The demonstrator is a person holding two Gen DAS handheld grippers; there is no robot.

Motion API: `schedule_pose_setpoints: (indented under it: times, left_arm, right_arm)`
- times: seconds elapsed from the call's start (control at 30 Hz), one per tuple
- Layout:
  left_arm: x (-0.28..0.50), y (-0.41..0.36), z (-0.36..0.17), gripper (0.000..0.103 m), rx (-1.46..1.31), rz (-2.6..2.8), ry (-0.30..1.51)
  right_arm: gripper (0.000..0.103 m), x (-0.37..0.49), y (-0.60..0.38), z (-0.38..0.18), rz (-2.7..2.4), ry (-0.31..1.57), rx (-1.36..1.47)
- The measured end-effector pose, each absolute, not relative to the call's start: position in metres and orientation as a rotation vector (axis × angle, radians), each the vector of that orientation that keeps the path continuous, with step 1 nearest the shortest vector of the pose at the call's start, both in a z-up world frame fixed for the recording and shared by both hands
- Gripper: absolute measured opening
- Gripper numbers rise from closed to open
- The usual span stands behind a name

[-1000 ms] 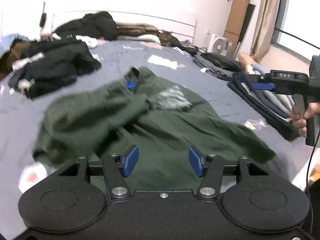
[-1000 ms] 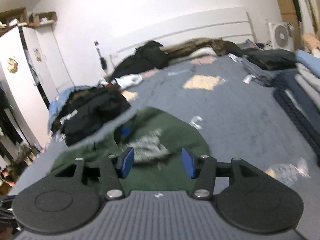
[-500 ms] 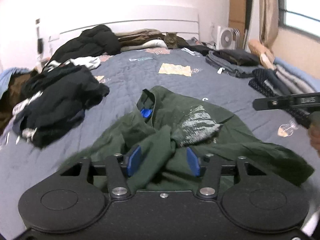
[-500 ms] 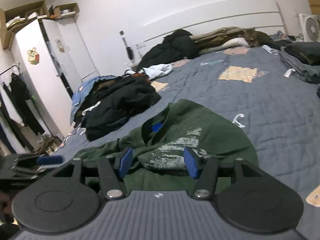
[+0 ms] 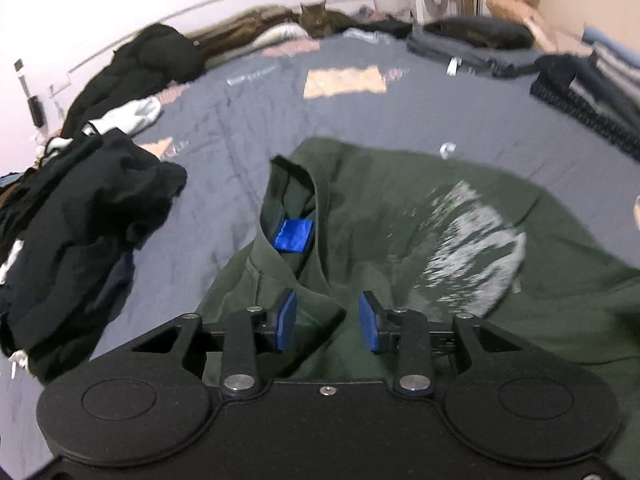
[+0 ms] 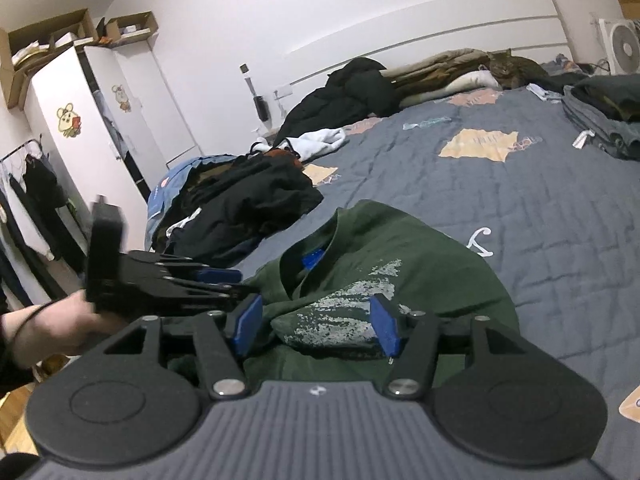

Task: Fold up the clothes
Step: 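Grasp the shirt collar by the blue tag with the left gripper and lift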

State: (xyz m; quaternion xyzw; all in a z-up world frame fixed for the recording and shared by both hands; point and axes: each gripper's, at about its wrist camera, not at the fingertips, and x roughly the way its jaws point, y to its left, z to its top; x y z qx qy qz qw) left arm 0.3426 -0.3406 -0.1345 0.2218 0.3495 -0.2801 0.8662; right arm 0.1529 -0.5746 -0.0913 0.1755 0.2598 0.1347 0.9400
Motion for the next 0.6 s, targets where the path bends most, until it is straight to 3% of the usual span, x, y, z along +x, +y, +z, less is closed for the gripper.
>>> schedule_pose_setpoints:
  times: [0.17, 0.27, 0.37, 0.4, 0.43, 0.47, 0.53, 0.6]
  left_arm:
    - [0.367, -0.349, -0.156, 0.035, 0.523, -0.581, 0.790]
    - [0.373, -0.354, -0.169, 0.049, 0.584, -0.590, 0.823]
    - [0.376, -0.354, -0.176, 0.050, 0.610, -0.597, 0.812]
    - [0.378, -0.353, -0.177, 0.044, 0.610, -0.595, 0.808]
    - [0.380, -0.353, -0.177, 0.027, 0.608, -0.589, 0.810]
    - [0.384, -0.350, -0.176, 0.020, 0.590, -0.584, 0.820]
    - [0.392, -0.345, -0.167, 0.010, 0.548, -0.573, 0.830]
    - [0.400, -0.340, -0.152, 0.009, 0.539, -0.558, 0.801]
  right_arm:
    - [0.060, 0.156, -0.576, -0.095, 0.280, 0.536, 0.371]
    - [0.060, 0.157, -0.575, -0.098, 0.284, 0.549, 0.374]
    - [0.060, 0.158, -0.576, -0.101, 0.279, 0.559, 0.372]
    - [0.060, 0.158, -0.576, -0.102, 0.278, 0.562, 0.371]
    - [0.060, 0.159, -0.576, -0.103, 0.277, 0.564, 0.370]
    - [0.060, 0.158, -0.576, -0.103, 0.274, 0.565, 0.370]
    - [0.060, 0.158, -0.576, -0.104, 0.265, 0.568, 0.369]
    - [0.060, 0.158, -0.577, -0.104, 0.260, 0.569, 0.373]
